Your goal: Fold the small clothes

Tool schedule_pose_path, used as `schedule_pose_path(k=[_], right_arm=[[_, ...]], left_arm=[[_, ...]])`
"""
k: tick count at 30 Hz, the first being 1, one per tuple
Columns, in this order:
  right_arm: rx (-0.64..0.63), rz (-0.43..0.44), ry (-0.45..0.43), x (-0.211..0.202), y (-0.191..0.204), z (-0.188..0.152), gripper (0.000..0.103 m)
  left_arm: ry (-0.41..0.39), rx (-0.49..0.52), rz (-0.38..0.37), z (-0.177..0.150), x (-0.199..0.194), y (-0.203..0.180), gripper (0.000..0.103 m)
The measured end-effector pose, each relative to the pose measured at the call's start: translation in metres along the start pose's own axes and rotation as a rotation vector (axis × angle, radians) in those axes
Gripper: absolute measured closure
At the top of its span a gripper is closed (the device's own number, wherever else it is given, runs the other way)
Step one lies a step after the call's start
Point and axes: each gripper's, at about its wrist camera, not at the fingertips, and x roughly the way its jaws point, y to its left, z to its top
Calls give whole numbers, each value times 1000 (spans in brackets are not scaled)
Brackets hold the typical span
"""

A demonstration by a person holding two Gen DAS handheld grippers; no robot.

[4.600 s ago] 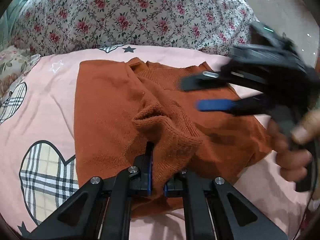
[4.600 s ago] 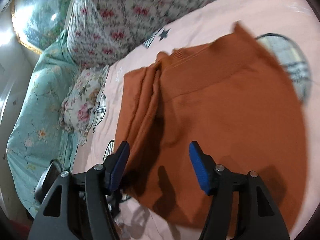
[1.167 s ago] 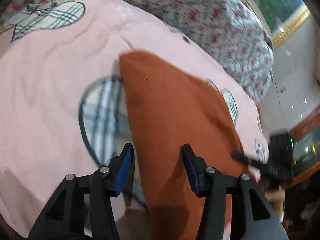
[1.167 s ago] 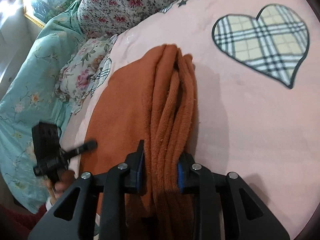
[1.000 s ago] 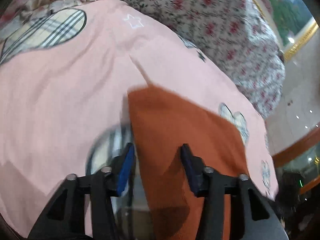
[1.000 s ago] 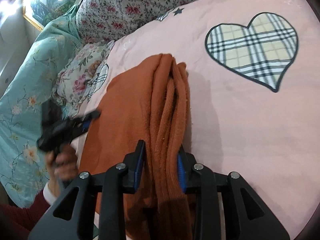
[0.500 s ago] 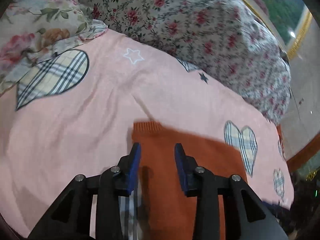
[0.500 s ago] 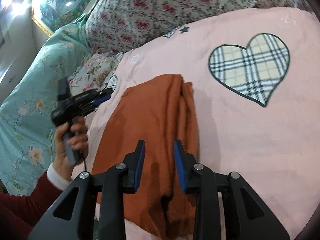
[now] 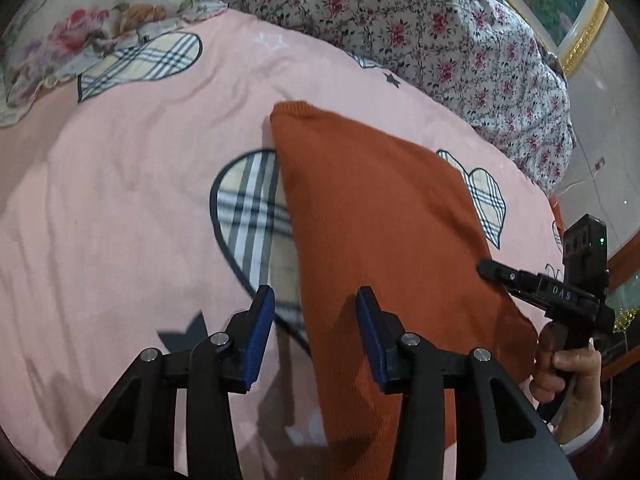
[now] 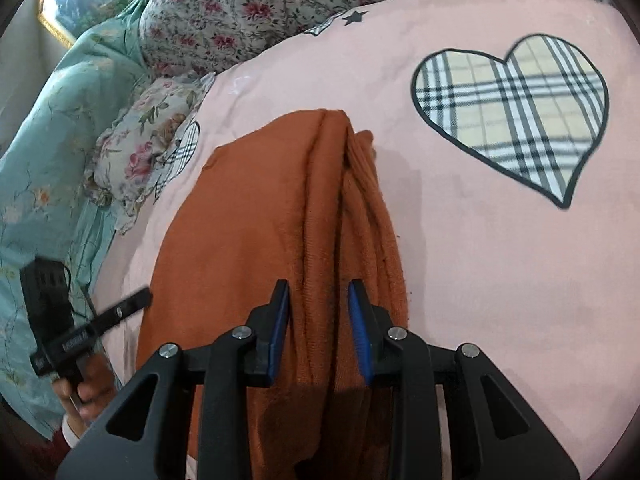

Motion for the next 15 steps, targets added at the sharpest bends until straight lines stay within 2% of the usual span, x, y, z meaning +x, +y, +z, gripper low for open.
schedule_pose_path(k=[2,3,4,8,10,12,13,15], right_arm=[[-6,10,10,1,0,-2,73],[-16,21,20,1,3,0,89],[-24,37,22,-3,6,4,93],[-132,106,-92,-59,44,26,94],[-169,98,-109,-73,51,31,94],[-159,47,-64,-61,40,31,94],[-137,-5,-19,-43,26,27,94],[-101,-41,40,-19,5,18,94]], left_arm=[[9,-1,-2,-3,1,1,60],[14,-1,4,-3,1,0,60],[17,-1,8,-2,0,-1,60],[18,32,11,0,-8,-14,59],[24,57,16,-5,-7,-22,59],[38,79,37,-11,-1,-24,59],[48,82,51,-14,3,-25,59],[62,77,55,-19,9,-23,56]])
